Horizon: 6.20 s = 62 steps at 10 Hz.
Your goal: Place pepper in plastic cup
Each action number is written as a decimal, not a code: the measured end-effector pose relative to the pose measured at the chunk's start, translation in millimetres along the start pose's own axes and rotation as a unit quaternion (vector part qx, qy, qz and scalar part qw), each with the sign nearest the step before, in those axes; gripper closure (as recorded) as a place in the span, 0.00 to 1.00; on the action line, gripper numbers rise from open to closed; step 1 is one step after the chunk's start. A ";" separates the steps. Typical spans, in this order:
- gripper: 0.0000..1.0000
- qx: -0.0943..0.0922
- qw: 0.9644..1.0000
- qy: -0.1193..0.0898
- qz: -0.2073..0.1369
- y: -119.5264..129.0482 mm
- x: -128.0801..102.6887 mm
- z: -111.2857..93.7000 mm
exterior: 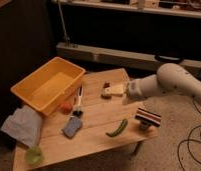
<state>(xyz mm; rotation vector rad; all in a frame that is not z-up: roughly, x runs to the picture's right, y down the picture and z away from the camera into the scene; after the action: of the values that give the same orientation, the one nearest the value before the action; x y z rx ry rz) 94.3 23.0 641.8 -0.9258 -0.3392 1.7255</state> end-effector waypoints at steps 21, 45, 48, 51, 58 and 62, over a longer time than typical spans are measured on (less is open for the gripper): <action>0.20 0.330 0.944 -0.001 -0.028 -3.3 12.3 25.1; 0.20 0.331 0.926 0.100 0.152 -166.6 113.1 92.1; 0.20 0.333 0.925 0.096 0.157 -182.5 109.7 102.4; 0.20 0.337 0.924 0.101 0.152 -182.4 104.6 119.4; 0.55 0.348 0.919 0.103 0.155 -191.5 101.8 143.9; 0.95 0.357 0.913 0.106 0.169 -200.4 104.2 150.8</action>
<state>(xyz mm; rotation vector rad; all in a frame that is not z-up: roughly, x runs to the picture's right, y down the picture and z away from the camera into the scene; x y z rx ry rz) 111.5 223.1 824.7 -0.6270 0.6026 1.8289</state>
